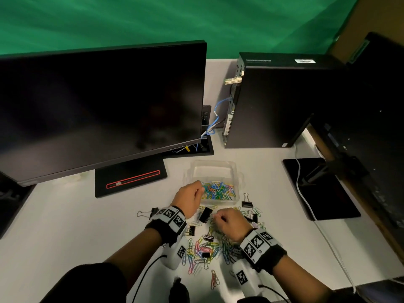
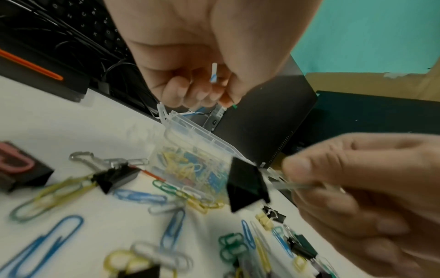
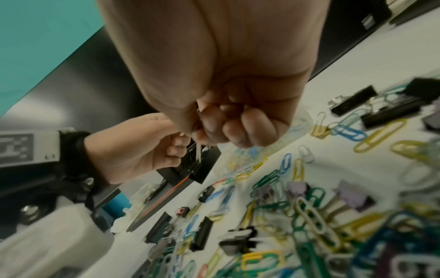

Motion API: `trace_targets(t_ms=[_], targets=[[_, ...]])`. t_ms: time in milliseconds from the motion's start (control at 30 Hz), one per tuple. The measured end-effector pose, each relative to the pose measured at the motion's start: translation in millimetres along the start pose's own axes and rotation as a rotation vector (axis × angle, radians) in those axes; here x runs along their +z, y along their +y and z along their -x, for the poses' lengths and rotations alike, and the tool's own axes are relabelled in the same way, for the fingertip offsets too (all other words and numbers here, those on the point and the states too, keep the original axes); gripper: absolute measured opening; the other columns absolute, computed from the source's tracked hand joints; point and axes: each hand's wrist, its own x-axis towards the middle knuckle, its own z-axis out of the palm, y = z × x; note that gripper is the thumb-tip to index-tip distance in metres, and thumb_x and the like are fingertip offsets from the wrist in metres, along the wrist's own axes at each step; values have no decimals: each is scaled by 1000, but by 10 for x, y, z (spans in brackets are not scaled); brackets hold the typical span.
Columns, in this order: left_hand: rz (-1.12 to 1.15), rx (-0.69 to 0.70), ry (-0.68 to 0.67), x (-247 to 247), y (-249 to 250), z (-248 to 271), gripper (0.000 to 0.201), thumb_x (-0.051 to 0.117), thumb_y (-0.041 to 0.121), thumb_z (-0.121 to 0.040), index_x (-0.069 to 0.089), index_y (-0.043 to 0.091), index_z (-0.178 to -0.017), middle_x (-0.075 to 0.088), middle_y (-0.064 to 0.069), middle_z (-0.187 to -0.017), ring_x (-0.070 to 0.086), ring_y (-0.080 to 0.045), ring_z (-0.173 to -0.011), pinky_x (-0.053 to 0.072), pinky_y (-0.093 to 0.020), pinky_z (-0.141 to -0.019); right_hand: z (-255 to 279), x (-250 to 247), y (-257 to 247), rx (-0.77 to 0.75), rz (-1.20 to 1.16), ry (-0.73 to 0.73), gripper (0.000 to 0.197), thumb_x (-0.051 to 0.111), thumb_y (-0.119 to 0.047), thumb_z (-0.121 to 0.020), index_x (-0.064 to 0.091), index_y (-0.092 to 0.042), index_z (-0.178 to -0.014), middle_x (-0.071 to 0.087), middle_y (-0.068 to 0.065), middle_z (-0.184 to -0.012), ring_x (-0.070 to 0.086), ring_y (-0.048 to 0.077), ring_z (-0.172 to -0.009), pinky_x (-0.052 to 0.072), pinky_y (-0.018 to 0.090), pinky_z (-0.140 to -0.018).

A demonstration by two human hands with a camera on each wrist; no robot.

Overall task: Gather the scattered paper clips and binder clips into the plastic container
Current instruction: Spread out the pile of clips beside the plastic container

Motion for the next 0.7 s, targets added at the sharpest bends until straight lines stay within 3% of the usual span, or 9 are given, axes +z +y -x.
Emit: trace_targets(t_ms=[100, 167, 233, 333, 400, 500, 567, 633, 700], targets=[[-88, -96, -53, -37, 18, -194, 25, 37, 23, -99, 47, 4, -87, 58, -19, -73, 46, -25, -66, 38, -31, -62, 46, -95, 98, 54, 26, 40, 47, 45, -24, -94, 38, -27, -48, 41, -9, -47, 38, -1, -47, 28, 15, -48], [-127, -127, -95, -21, 30, -309, 30, 36, 26, -99, 51, 1, -89, 61, -22, -82, 49, -26, -70, 39, -32, -65, 78, -167, 203, 108, 19, 80, 43, 45, -25, -94, 43, -23, -52, 46, -7, -51, 44, 6, -49, 32, 23, -53], [-169, -153, -139, 7, 35, -388, 35, 40, 31, -98, 50, 5, -76, 59, -18, -80, 49, -25, -72, 37, -30, -64, 129, -253, 328, 164, 18, 120, 39, 44, -27, -95, 46, -19, -57, 51, -2, -57, 47, 13, -55, 34, 27, -56], [-182, -243, -157, 12, -21, -431, 44, 45, 37, -96, 44, 12, -60, 55, -11, -74, 51, -24, -71, 37, -28, -65, 249, -374, 543, 233, -7, 193, 42, 43, -30, -96, 40, -27, -54, 46, -9, -53, 43, 5, -53, 34, 22, -55], [-83, -271, -137, -8, -72, -379, 34, 45, 28, -96, 57, 8, -71, 59, -10, -78, 58, -28, -77, 40, -27, -68, 331, -461, 690, 290, -5, 237, 41, 43, -30, -95, 40, -28, -54, 46, -11, -53, 44, 4, -54, 33, 16, -54], [2, -227, -138, -53, -134, -208, 23, 41, 11, -96, 62, 9, -102, 66, -15, -97, 60, -29, -79, 43, -23, -67, 407, -582, 952, 405, -4, 311, 39, 41, -28, -96, 48, -15, -61, 51, 0, -56, 51, 24, -63, 33, 29, -55], [15, -185, -152, -97, -178, -67, 23, 43, 8, -93, 62, 11, -106, 64, -11, -98, 54, -20, -71, 44, -22, -62, 441, -641, 1104, 467, -23, 360, 37, 40, -27, -96, 49, -14, -63, 54, 5, -61, 54, 29, -69, 33, 30, -60], [3, -146, -209, -119, -245, 64, 18, 53, 9, -88, 64, 13, -103, 60, -3, -89, 57, -20, -78, 50, -27, -72, 460, -651, 1197, 513, -36, 372, 37, 39, -27, -96, 50, -13, -64, 56, 10, -66, 56, 30, -73, 33, 30, -64], [-81, -106, -349, -124, -302, 214, 19, 63, 18, -83, 63, 16, -103, 56, 5, -87, 57, -18, -85, 47, -26, -80, 463, -606, 1254, 539, -53, 355, 37, 39, -29, -97, 51, -14, -65, 58, 10, -70, 54, 29, -72, 33, 30, -65]])
